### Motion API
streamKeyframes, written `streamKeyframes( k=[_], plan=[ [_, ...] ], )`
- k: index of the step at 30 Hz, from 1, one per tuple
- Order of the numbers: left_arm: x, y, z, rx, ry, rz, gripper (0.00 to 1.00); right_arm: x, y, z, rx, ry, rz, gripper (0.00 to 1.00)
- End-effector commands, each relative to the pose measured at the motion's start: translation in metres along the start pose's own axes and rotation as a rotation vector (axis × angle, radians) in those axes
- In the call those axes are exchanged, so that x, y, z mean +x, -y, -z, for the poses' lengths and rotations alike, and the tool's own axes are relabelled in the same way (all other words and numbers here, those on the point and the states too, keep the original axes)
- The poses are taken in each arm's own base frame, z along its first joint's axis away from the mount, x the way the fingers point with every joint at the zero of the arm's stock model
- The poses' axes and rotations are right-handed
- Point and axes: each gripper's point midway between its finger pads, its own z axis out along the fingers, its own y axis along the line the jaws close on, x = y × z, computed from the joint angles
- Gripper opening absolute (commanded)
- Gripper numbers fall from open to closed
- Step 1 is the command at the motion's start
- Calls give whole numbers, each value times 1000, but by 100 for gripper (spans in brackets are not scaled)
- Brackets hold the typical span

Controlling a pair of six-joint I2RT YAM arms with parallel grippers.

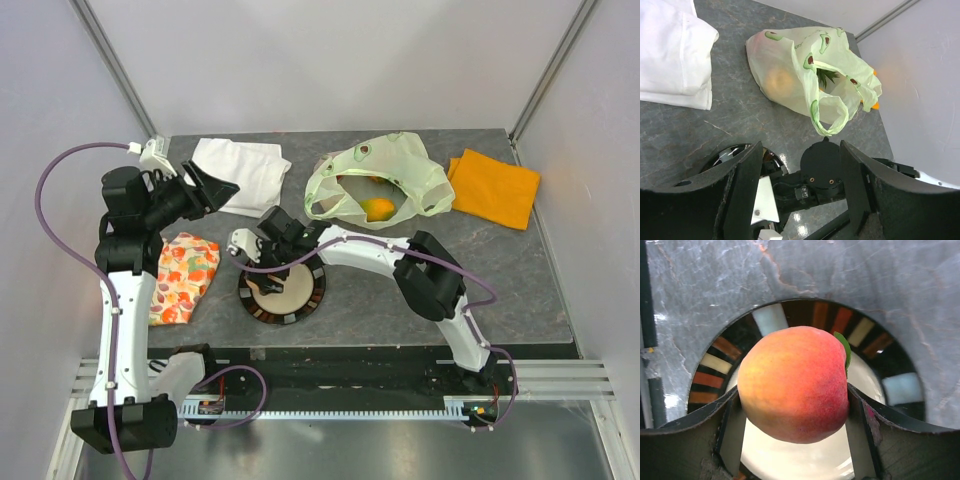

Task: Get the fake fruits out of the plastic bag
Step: Place the fake fruit on the plate.

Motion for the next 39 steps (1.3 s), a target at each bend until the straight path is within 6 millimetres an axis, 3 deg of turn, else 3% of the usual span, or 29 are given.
streamKeyframes(
  k=[1,4,7,13,17,20,21,23,26,29,30,32,33,35,37,38,39],
  plan=[
    [-6,9,-1,44,7,27,69,-6,-14,-15,-48,18,-57,51],
    [-4,8,-2,46,-2,34,69,-1,-19,-25,-58,6,-83,52],
    [-1,7,-3,45,-7,41,69,2,-24,-31,-69,2,-72,59],
    [2,4,-4,46,-15,45,69,-4,-21,-28,-44,10,-59,98],
    [2,6,-7,65,-22,53,68,-20,-12,-9,9,27,-35,98],
    [-2,10,-8,85,-17,54,68,-46,-6,21,20,60,-24,98],
    [-4,11,-9,86,-16,55,68,-49,-3,38,14,53,-44,98],
    [-11,13,-9,87,0,47,68,-74,0,66,-22,109,-59,98],
    [-22,15,-12,84,17,39,68,-92,13,120,-33,164,-106,98],
    [-31,17,-19,98,8,39,68,-95,36,177,25,208,-160,98],
    [-31,16,-22,102,0,41,68,-93,56,206,84,239,-189,98],
    [-31,10,-32,96,-19,31,67,-82,77,232,163,247,-224,98],
    [-30,4,-36,84,-24,12,67,-70,95,254,227,255,-253,98],
    [-24,-11,-49,32,-51,15,66,-53,117,274,306,250,-289,98],
    [-19,-15,-59,40,-94,-18,68,-22,143,300,390,251,-376,98],
    [-14,-8,-63,71,-120,-47,68,-17,152,309,415,276,-426,98],
    [-14,0,-66,110,-130,-134,68,3,162,323,427,294,-491,98]
  ],
)
